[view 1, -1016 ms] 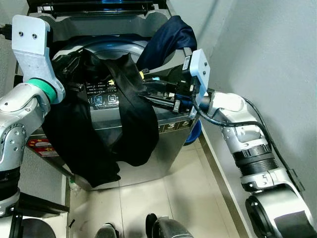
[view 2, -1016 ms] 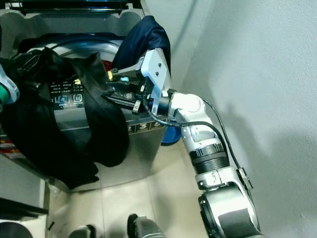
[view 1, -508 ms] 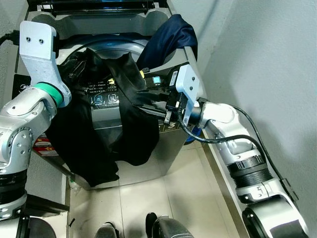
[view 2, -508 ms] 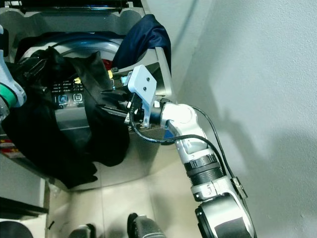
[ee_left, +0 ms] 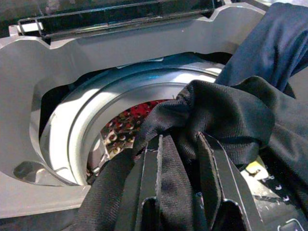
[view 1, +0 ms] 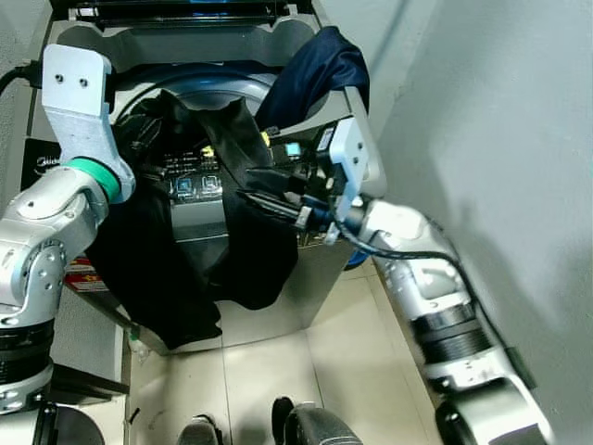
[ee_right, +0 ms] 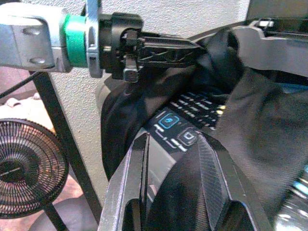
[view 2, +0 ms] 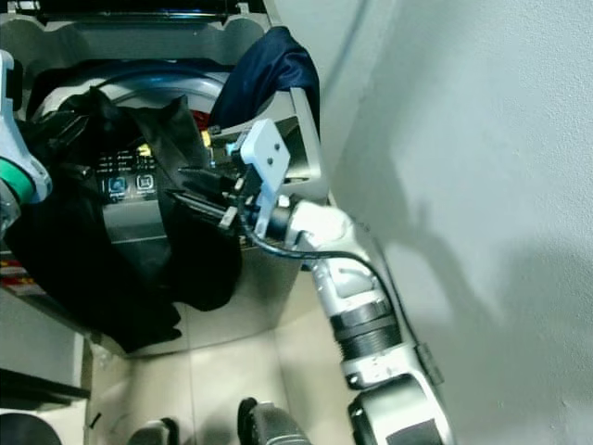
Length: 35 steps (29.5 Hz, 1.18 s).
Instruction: Clothes washing
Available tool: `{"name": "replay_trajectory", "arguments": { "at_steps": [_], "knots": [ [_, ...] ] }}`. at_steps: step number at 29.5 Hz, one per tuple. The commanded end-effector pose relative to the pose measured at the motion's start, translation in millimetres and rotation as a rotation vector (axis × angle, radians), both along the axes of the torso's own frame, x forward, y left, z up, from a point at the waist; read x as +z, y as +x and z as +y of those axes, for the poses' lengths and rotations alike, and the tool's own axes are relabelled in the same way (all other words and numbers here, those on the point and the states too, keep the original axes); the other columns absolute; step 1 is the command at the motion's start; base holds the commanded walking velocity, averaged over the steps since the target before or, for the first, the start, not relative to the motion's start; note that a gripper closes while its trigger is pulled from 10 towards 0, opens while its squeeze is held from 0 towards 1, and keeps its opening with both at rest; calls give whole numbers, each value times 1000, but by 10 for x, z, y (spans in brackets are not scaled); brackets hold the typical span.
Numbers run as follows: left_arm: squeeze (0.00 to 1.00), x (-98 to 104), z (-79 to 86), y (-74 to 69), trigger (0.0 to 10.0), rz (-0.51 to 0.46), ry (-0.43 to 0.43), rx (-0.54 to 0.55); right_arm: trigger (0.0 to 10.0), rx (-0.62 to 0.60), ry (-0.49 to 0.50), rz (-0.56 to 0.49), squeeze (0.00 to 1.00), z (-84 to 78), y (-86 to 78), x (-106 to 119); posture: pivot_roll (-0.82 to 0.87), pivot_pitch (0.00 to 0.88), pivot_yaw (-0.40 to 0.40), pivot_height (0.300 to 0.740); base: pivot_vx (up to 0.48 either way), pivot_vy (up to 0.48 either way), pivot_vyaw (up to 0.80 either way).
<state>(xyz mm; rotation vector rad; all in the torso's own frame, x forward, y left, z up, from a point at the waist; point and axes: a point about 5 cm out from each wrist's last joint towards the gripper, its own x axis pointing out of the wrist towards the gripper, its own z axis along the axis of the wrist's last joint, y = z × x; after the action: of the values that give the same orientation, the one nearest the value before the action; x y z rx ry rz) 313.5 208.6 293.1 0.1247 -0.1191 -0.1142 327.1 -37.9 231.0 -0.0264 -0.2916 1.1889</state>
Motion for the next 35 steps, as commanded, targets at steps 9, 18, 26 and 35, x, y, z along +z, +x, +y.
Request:
{"name": "replay_trajectory", "arguments": {
  "at_steps": [9,18,26,35],
  "knots": [
    [0,-206,-169,-40,10000,55,29,-118,10000,-171,-75,-66,0,23,63,-160,98,160,-35,740,0,0,0],
    [0,-262,-598,-460,10000,38,-70,-373,9922,-276,30,-71,0,-19,132,-33,108,152,-27,740,0,0,0],
    [0,-333,-646,-543,10000,54,-92,-375,0,-292,46,-91,0,39,162,-8,115,148,-28,740,0,0,0],
    [0,-406,-766,-642,10000,37,55,-440,10000,-303,69,-83,0,15,182,27,111,153,-30,740,0,0,0]
  ]
}}
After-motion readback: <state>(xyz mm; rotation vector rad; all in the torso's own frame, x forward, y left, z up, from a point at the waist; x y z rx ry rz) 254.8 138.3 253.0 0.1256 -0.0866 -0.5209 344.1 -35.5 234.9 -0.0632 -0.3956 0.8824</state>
